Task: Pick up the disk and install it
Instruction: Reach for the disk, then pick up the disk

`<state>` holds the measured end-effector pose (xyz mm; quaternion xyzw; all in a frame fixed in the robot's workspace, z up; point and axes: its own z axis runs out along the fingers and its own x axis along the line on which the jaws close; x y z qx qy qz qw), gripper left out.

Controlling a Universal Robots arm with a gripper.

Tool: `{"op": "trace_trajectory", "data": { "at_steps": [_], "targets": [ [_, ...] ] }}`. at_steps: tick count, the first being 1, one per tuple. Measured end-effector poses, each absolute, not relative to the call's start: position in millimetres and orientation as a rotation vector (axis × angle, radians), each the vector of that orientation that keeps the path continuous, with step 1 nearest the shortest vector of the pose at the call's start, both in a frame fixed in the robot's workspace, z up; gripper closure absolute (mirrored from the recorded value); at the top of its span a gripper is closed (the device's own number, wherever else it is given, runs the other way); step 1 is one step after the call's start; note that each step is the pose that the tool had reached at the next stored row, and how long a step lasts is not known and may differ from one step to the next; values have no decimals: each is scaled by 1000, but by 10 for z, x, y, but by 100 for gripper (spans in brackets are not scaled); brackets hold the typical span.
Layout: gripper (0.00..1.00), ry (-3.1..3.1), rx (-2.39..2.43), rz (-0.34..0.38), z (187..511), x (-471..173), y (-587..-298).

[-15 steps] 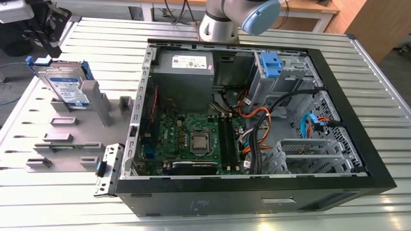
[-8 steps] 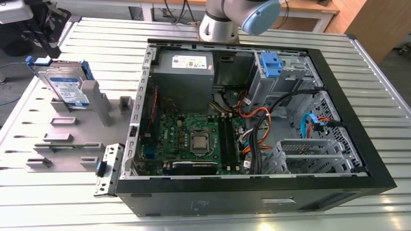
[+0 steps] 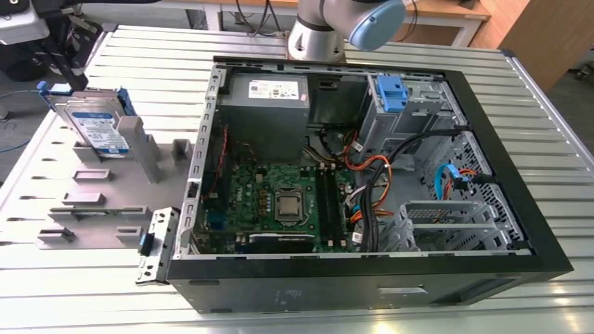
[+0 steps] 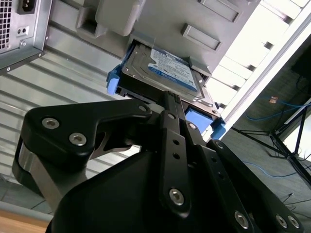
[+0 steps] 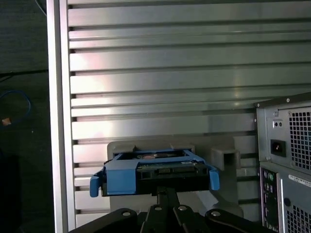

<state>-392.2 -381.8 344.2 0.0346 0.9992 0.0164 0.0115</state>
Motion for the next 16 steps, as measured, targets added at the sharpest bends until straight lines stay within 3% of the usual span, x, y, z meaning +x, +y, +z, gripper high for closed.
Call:
{"op": "trace_trajectory", "data": {
  "at_steps": [16],
  "targets": [
    [89,3118,70,52,3434,-3945,-3817]
  ]
}}
